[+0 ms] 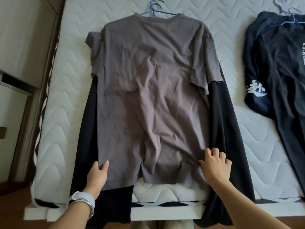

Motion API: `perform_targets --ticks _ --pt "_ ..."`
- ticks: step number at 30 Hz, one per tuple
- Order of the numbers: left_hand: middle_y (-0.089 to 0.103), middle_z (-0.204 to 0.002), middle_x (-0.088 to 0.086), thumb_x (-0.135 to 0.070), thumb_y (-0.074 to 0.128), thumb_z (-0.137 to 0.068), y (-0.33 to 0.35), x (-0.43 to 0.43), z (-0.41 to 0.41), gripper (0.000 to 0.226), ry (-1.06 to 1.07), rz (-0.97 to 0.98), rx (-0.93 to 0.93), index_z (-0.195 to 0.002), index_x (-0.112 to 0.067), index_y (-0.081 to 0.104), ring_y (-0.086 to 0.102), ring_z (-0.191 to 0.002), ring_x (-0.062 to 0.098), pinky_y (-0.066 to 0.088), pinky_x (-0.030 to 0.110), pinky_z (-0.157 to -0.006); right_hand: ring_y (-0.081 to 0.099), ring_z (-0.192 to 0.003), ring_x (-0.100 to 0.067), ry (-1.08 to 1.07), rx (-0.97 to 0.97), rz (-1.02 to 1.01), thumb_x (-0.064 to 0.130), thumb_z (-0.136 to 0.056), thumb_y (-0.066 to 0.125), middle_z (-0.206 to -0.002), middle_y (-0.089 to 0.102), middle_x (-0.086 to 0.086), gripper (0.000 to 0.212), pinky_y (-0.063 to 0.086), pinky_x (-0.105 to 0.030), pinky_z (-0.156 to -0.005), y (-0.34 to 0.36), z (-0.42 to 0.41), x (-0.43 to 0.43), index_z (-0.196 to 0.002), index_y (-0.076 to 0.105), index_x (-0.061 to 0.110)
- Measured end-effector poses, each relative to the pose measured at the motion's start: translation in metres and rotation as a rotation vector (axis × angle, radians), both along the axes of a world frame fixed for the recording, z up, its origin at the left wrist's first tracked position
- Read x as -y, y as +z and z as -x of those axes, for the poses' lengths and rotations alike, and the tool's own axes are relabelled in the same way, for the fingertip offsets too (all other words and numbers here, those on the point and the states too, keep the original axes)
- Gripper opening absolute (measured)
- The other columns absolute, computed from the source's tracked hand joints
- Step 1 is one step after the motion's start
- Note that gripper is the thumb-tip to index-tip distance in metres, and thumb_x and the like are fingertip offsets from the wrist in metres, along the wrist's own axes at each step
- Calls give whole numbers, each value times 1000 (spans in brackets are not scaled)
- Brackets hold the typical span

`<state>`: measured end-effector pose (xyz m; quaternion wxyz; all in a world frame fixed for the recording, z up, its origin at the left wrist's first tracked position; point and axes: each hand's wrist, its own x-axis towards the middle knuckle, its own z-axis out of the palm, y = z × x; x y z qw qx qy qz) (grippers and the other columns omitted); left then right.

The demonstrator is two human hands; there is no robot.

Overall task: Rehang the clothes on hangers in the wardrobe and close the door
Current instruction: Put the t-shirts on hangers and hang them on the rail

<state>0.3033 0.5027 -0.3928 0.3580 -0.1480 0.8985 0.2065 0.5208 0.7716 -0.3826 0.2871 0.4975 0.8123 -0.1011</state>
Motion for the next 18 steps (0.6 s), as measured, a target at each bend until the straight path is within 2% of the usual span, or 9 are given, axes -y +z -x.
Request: perform_targets --ticks 2,4,7,10,12,14,16,18 --pt "59 -110 22 -32 46 -94 12 11 -1 36 32 -58 -116 -104 3 51 55 -98 36 41 39 -82 39 -117 -26 -31 -18 -30 33 -94 43 -123 45 -5 29 34 -37 -90 0 -1 4 -117 51 17" --pt "59 -94 24 -28 47 -94 23 21 4 30 9 -76 -235 -87 1 49 55 -89 38 37 37 -73 40 -116 -26 -71 -38 -16 29 -95 40 -119 48 -6 26 34 -37 -89 4 -2 2 -112 54 15" --pt "60 -88 28 -25 51 -92 39 39 17 31 -16 -45 -317 -84 5 51 56 -88 44 36 38 -70 46 -112 -27 -48 -75 -45 29 -95 42 -114 55 -5 19 35 -37 -83 21 -7 -1 -101 53 15" --pt "62 -91 28 -20 52 -91 54 55 26 26 -105 71 -243 -89 6 55 57 -89 45 36 38 -69 52 -107 -27 -81 -58 12 18 -92 40 -110 61 -6 8 32 -36 -78 47 -20 -3 -85 43 16" --pt "65 -98 27 -13 53 -89 64 62 27 19 -162 178 -110 -92 5 60 59 -94 44 41 38 -75 55 -109 -27 -117 63 128 12 -87 38 -113 62 -6 13 37 -36 -88 64 -33 -1 -91 49 17" --pt "64 -110 25 -11 53 -84 74 69 23 22 -196 249 -16 -100 1 62 58 -101 43 44 38 -83 56 -111 -29 -193 135 242 17 -88 38 -118 60 -8 23 41 -37 -95 79 -52 7 -102 56 17" --pt "61 -120 20 -16 56 -83 92 67 8 33 -248 198 23 -114 -3 58 56 -109 40 44 37 -90 58 -108 -30 -229 130 318 22 -88 41 -117 61 -10 23 44 -35 -89 92 -72 22 -103 58 15" --pt "62 -121 16 -18 55 -88 119 57 -14 33 -361 89 76 -118 -5 57 57 -112 34 42 32 -89 60 -102 -28 -231 82 393 24 -87 43 -110 65 -9 17 44 -31 -79 108 -87 37 -91 59 18"
